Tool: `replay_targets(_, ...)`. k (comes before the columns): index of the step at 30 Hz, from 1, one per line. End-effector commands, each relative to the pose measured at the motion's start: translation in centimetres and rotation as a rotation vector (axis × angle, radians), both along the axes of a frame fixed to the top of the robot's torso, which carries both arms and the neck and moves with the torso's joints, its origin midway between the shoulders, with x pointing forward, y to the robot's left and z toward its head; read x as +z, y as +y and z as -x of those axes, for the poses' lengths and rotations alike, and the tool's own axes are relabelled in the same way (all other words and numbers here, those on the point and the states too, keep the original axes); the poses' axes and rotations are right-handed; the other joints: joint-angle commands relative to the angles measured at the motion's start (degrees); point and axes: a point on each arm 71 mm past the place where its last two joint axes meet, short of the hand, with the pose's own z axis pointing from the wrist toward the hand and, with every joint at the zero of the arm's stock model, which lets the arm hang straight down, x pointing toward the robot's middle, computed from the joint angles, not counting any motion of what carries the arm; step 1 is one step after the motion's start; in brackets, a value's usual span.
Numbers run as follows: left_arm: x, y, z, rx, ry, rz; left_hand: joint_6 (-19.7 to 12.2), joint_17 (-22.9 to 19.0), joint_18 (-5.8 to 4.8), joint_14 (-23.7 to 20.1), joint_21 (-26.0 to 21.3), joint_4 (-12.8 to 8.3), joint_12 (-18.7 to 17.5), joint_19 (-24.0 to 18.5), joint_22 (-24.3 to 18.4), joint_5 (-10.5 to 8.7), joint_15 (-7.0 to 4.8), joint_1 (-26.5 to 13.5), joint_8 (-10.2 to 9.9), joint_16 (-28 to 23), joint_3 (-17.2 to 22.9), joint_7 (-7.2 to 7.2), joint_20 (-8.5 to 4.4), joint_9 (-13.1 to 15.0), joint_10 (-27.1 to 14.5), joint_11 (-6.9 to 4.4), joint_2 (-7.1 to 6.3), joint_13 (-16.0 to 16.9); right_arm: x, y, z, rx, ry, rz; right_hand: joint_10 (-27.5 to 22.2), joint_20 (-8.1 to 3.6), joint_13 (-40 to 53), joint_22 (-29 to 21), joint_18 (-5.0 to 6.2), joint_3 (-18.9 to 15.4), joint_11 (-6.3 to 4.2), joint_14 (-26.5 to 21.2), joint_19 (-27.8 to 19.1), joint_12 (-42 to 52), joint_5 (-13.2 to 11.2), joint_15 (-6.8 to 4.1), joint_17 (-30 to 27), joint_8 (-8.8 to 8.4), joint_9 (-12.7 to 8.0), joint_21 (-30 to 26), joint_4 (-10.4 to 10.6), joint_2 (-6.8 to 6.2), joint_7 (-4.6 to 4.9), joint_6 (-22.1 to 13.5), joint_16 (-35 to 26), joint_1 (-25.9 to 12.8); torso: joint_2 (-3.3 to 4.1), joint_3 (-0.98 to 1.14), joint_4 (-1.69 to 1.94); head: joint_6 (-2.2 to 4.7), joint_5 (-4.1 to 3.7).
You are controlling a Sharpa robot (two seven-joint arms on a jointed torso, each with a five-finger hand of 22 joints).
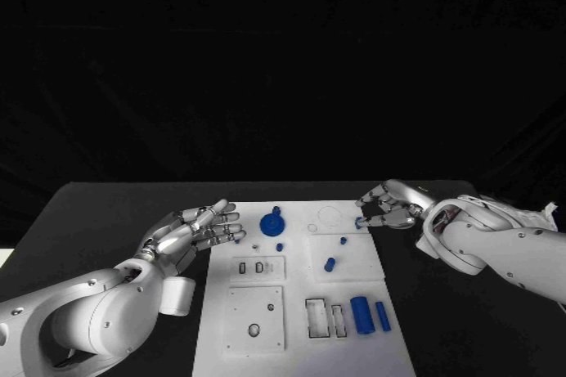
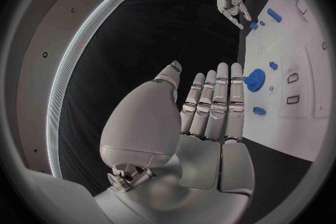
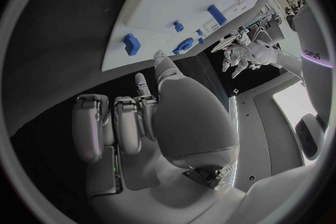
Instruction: Assemble the parts on the task board
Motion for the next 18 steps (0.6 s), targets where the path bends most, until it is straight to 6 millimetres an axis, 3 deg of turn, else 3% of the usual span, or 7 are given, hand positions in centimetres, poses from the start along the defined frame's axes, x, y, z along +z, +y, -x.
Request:
replay_targets(1,0.1,-0.2,0.0,-0.020,-0.009,0.016,-0.17,-0.05,0.70,-0.18,-0.29,-0.23,-0.28,-0.19,-0.05,-0.14,0.10,0.35,-0.22,-0.20,-0.02,0.10,0.24,-0.04,-0.31,-0.16,0.26,0.02,-0.7,-0.1,-0.1,0.036,0.043,0.001,3.25,0.38,11.23,3.26,-0.59,-0.06,0.22,5.16,1.31,-0.32,0.06,0.19,10.77,-0.10,-0.07,-0.21,-0.36,-0.21,0.29,-0.15,-0.17,0.46,0.06,-0.02,0.04,-0.12,0.10)
replay_targets(10,0.1,-0.2,-0.1,-0.018,-0.009,0.015,-0.17,-0.05,0.70,-0.18,-0.29,-0.23,-0.28,-0.19,-0.05,-0.14,0.10,0.35,-0.22,-0.20,-0.02,0.10,0.24,-0.04,-0.31,-0.16,0.26,0.02,-1.7,-0.5,-0.5,0.026,0.064,0.017,3.29,0.39,11.28,3.26,-0.58,-0.11,0.23,5.17,1.30,-0.25,-0.04,0.20,10.83,-0.12,-0.08,-0.22,-0.38,-0.19,0.31,-0.21,-0.15,0.41,-0.03,-0.20,0.14,-0.39,0.13)
replay_targets(18,0.1,-0.2,-0.1,-0.018,-0.008,0.014,-0.17,-0.05,0.70,-0.18,-0.29,-0.23,-0.28,-0.19,-0.05,-0.14,0.10,0.35,-0.22,-0.20,-0.02,0.10,0.24,-0.04,-0.31,-0.16,0.26,0.02,-2.4,-0.2,-0.8,0.028,0.074,0.021,3.36,0.41,11.38,3.32,-0.60,0.30,0.23,5.18,1.33,-0.11,-0.36,0.22,10.89,0.03,-0.02,-0.19,-0.57,0.87,0.31,0.09,-0.13,0.57,-0.06,-0.23,0.17,-0.56,0.12)
